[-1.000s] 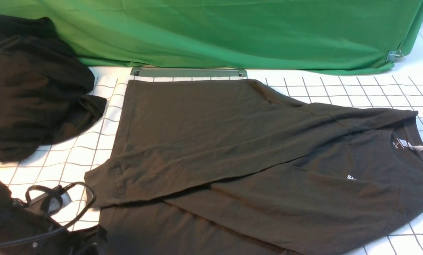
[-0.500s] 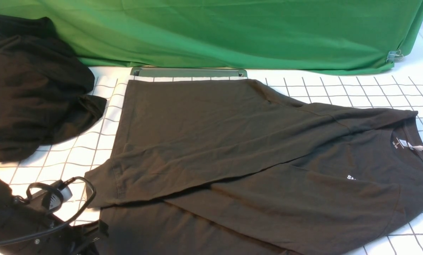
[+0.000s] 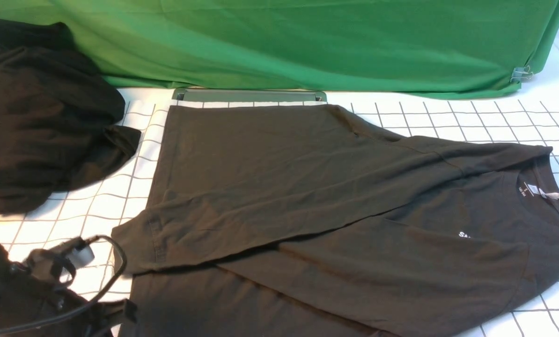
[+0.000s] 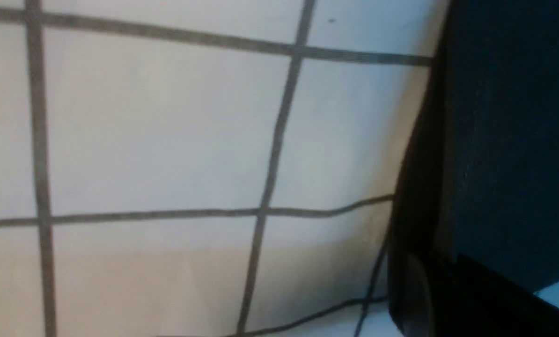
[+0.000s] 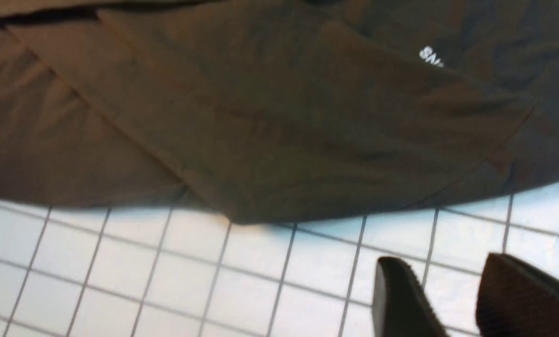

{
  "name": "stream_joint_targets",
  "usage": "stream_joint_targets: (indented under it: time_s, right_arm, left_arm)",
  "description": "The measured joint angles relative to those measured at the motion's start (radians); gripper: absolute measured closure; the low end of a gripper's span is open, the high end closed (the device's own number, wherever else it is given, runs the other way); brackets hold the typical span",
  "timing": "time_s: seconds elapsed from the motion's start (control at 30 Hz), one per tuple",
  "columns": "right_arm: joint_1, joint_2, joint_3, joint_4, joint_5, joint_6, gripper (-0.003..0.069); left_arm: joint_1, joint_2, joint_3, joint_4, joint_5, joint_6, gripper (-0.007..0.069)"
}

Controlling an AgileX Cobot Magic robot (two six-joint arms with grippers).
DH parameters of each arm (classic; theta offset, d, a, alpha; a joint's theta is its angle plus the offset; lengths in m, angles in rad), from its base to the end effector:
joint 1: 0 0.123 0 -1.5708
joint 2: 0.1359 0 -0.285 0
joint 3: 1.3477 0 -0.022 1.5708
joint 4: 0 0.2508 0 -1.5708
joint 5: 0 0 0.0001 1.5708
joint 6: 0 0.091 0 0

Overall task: Fold a long-sleeved shirt over a white checkered tablecloth.
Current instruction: 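Grasp the near edge of the shirt at its hem and shoulder corners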

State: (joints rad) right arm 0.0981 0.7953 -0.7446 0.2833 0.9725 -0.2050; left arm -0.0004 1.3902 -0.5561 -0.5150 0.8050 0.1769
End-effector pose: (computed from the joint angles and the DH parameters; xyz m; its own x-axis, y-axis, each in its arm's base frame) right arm 0.1308 0.0340 0.3125 -0.7792 -0.1182 -0.6155 -0.2684 0.9504 0.1573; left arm 0.1936 -0.0324 0.1687 -0.9831 -0.1825 -0.0173 -0.1638 0.9168 -0.3641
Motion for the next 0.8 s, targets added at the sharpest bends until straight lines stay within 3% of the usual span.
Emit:
stream_joint_targets:
  time_s: [0.2,0.3,0.47,0.6,0.8]
  right_arm:
    - [0.102,0.113,0.000,0.069,0.009,-0.100,0.0417]
    - [0.275,0.233,0.000,0.044,-0.028,-0.116,0.0398]
    - [0.538,0.444,-0.027,-0.181,-0.069,-0.012,0.0261]
    - [0.668,0.575,-0.090,-0.356,-0.082,0.080,0.0180]
    - [0.744,0.733,-0.147,-0.479,-0.098,0.127,0.0160]
  left_arm:
    - [0.000,-0.066,-0.074,0.058,0.072,-0.059,0.0630]
    - [0.000,-0.082,-0.116,0.089,0.110,-0.073,0.0630]
    - [0.000,-0.082,-0.125,0.101,0.128,-0.074,0.0630]
    - [0.000,-0.082,-0.125,0.103,0.131,-0.075,0.0630]
    - [0.000,-0.082,-0.125,0.106,0.132,-0.073,0.0630]
